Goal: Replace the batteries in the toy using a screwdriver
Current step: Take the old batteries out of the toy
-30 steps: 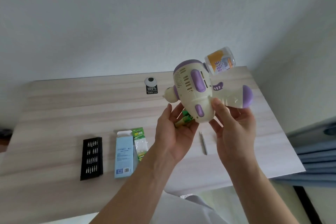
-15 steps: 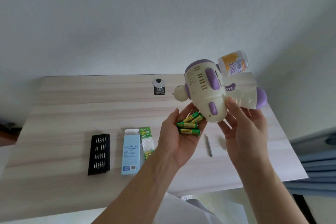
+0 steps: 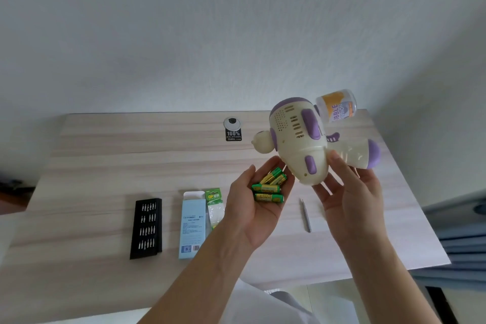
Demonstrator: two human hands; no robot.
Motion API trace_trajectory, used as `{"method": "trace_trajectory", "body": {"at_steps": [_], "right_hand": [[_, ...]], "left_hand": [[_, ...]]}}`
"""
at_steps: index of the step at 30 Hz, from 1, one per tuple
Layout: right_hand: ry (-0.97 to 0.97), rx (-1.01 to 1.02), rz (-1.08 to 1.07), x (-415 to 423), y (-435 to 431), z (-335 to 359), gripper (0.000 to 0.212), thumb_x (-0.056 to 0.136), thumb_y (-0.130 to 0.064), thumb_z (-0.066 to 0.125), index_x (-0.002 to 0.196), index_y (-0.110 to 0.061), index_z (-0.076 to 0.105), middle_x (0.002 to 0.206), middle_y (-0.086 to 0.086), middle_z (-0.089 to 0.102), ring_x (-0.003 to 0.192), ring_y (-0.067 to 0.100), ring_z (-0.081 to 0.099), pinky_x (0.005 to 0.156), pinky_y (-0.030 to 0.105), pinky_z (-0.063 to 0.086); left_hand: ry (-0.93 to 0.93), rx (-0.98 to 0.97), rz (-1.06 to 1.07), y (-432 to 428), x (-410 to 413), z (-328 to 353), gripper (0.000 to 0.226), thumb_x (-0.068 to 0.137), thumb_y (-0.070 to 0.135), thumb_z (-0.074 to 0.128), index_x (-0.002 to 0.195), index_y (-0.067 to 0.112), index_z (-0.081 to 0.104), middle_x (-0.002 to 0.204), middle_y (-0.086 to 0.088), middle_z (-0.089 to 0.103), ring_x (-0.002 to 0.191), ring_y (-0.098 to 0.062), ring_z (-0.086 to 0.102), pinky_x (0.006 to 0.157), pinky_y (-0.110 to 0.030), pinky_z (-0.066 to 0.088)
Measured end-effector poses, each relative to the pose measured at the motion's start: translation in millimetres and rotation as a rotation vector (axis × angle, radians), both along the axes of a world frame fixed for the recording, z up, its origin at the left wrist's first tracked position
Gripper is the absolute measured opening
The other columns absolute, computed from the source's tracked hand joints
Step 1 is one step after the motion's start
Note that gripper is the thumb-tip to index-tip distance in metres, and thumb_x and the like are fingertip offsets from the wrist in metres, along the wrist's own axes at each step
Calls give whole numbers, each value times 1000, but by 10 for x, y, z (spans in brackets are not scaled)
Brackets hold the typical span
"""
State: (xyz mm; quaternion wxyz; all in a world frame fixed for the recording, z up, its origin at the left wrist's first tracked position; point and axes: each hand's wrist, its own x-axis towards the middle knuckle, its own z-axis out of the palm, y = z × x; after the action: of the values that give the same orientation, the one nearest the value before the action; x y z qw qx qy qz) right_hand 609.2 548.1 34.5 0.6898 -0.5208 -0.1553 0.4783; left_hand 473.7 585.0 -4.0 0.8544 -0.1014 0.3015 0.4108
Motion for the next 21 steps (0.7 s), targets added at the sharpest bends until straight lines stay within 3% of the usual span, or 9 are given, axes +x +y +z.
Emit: {"method": "trace_trajectory", "body": {"at_steps": [6,11,15,18,21], "right_hand": [[119,6,115,74,-41,-191,32,84,-10,64,116,-9,64,114,14,71,108,36,67,90,45,57],[113,70,204,218,-89,-312,43,80,-2,66,117,-17,51,106,12,68,94,33,68,79,43,61],[-33,83,305,421,-67,-315,60,63,-20,93,110,-9,56,108,20,64,97,36,67,84,48,58],[-214,9,328,559,-59,-263,50,62,-18,90,101,-9,61,107,21,67,94,38,67,86,57,57],[-451,-81,365,680,-25,-184,40,62,-7,85,94,-6,61,92,13,71,79,32,66,76,52,61]], "left_hand": [[24,9,-11,15,-24,-42,43,105,24,42,110,-7,72,107,-24,73,86,-32,76,77,-42,63],[66,8,-27,22,17,-82,39,105,22,42,107,-4,71,98,-20,75,77,-26,76,68,-35,64],[86,15,-46,20,43,-109,35,104,20,44,106,-2,70,101,-18,75,81,-25,75,77,-36,61],[124,16,-53,24,72,-129,31,102,16,46,104,-3,70,104,-18,74,87,-25,74,88,-39,58],[171,-4,-61,17,99,-151,26,101,16,48,103,0,68,104,-15,74,90,-24,72,91,-37,56]]}}
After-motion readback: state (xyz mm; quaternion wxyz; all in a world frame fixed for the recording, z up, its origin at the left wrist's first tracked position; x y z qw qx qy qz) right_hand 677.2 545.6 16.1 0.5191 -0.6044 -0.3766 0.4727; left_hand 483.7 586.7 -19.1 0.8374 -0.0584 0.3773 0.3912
